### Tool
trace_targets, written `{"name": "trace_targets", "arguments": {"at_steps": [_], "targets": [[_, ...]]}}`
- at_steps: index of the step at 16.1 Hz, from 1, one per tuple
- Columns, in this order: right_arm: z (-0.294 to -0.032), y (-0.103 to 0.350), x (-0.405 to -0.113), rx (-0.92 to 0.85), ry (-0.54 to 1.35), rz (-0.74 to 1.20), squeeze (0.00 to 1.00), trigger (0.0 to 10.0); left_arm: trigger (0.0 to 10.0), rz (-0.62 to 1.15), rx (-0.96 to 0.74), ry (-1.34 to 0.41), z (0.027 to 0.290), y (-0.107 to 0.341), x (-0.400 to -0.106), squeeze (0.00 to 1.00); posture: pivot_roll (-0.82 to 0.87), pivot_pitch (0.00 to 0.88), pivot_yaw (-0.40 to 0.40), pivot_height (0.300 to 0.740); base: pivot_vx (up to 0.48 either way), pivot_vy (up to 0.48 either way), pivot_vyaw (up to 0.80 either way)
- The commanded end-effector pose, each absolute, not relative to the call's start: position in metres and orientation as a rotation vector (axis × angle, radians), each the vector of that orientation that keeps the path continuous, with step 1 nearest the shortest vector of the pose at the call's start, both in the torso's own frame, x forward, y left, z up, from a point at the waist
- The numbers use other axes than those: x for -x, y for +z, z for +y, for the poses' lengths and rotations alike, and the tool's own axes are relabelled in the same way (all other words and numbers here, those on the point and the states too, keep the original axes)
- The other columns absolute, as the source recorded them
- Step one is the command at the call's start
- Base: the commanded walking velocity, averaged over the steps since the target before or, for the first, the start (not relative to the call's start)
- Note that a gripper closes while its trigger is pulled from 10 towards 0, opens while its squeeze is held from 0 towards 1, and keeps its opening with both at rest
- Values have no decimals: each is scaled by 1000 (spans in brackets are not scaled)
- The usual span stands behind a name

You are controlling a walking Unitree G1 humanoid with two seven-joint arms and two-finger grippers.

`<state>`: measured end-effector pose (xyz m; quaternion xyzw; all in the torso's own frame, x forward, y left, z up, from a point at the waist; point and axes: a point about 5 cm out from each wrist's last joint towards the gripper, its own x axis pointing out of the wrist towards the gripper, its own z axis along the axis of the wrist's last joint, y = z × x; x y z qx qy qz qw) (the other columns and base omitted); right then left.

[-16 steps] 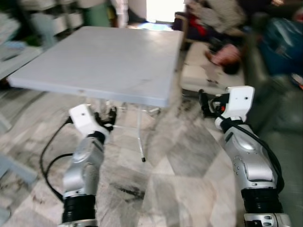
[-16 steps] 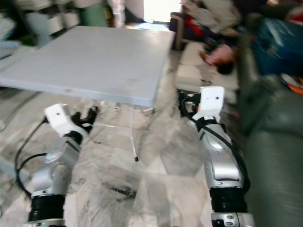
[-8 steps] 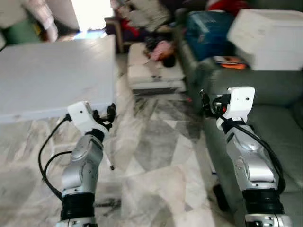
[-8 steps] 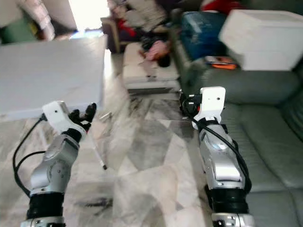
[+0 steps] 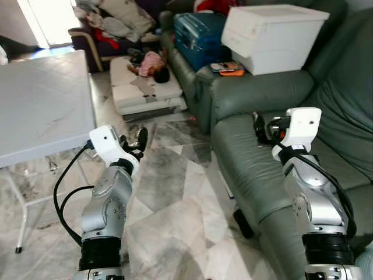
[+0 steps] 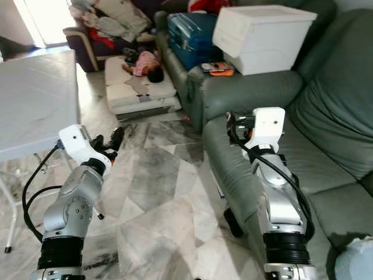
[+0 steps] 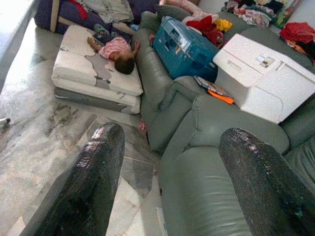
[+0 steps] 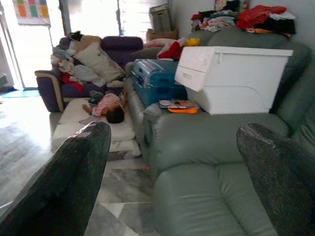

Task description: Picking trash to rubbish bin

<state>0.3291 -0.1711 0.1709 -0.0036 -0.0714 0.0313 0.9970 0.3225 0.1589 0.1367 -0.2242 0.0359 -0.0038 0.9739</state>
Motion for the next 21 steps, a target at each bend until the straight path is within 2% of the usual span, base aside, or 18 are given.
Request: {"name": "trace_targets", "arguments": {"at_steps": [1, 9, 17, 21], "targets": [[-167, 178, -330, 8, 77, -166, 592, 10000, 10000, 70, 442, 11, 163, 137, -323, 0, -26, 0, 23, 740, 292, 0, 0], [-167, 177, -330, 10, 78, -166, 498, 10000, 10000, 77, 432, 8, 163, 135, -323, 0, -25, 0, 23, 740, 401, 0, 0], [-167, 177, -330, 9, 75, -162, 455, 10000, 10000, 87, 427, 8, 163, 135, -323, 0, -23, 0, 24, 740, 380, 0, 0], [-167, 176, -330, 9, 76, -161, 451, 10000, 10000, 121, 430, 45, 163, 130, -324, 0, -24, 0, 24, 740, 0, 0, 0]]}}
